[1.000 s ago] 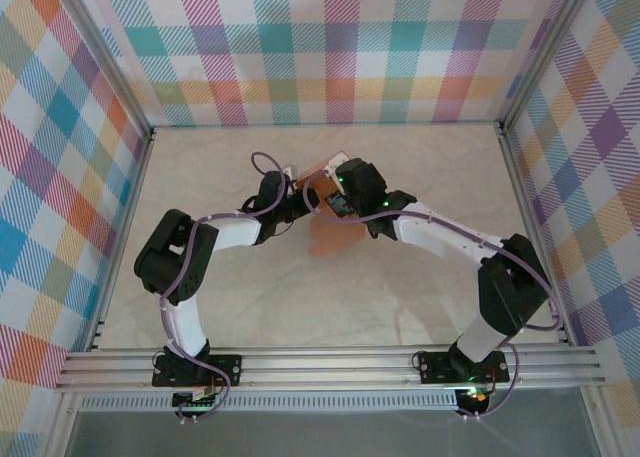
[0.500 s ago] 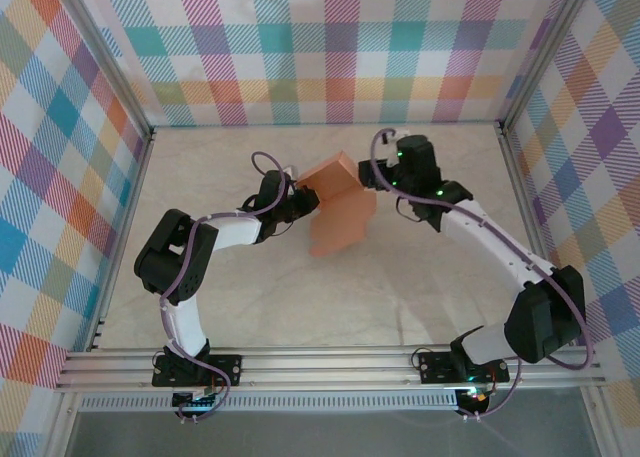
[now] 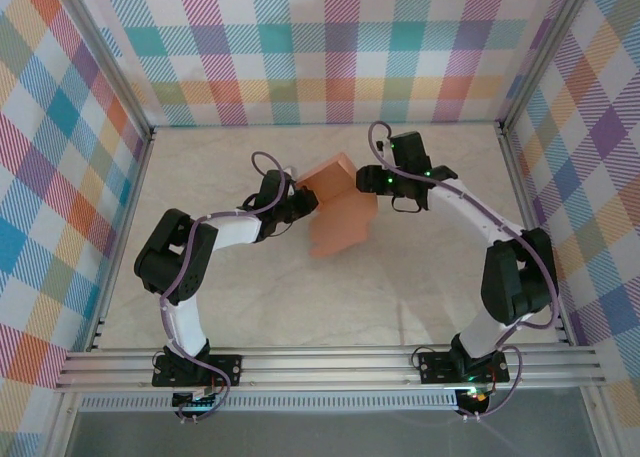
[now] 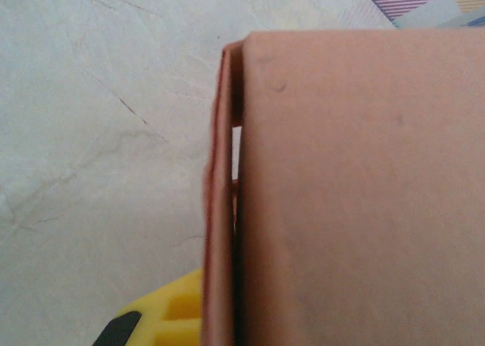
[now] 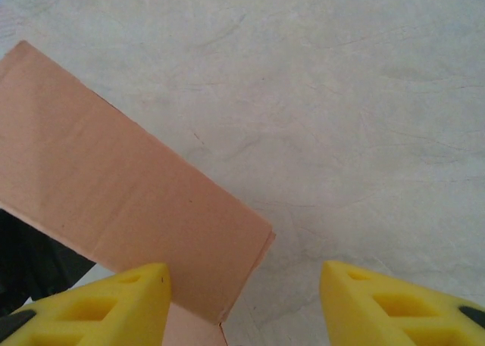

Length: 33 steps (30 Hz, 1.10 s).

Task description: Fold the paper box

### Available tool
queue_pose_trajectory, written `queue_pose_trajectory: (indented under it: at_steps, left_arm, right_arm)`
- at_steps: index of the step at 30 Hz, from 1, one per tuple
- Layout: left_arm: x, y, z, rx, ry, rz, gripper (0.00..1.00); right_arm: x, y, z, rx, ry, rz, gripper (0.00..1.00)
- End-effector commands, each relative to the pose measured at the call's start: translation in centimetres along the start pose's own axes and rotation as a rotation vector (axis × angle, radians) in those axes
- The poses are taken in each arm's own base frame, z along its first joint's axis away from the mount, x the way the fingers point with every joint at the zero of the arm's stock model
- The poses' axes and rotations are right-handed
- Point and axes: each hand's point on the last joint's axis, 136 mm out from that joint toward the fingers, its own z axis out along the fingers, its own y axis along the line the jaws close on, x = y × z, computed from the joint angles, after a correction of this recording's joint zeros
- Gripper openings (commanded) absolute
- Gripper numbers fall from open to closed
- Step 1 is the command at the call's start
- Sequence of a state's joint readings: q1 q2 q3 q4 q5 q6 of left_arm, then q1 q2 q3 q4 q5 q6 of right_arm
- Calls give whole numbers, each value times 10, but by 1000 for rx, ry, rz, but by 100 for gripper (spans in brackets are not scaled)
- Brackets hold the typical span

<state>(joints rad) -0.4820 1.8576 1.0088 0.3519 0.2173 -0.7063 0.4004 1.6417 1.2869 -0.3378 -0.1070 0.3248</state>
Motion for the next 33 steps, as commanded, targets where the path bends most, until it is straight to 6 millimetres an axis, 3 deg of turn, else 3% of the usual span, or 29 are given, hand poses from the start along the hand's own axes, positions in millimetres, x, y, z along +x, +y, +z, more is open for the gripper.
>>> queue_pose_trajectory:
  at_steps: [1, 7, 11, 15, 23, 33]
  left_arm:
    - [-8, -22, -1, 60, -13, 33, 0]
    - [-5, -11, -4, -10, 9, 53, 0]
    - [4, 2, -17, -138, 105, 119, 0]
    - [17, 23, -45, -340, 283, 232, 0]
    - [39, 53, -104, -617, 631, 374, 0]
    - [54, 67, -116, -742, 947, 506, 0]
  right_arm:
    - [-1, 10, -7, -28, 13, -3, 58]
    - [-13, -3, -35, 20, -84, 27, 80]
    - [-15, -16, -50, 39, -123, 66, 82]
    - [-11, -25, -58, 43, -126, 79, 83]
    - [3, -36, -50, 19, -85, 69, 83]
    - [22, -27, -29, -96, -21, 66, 83]
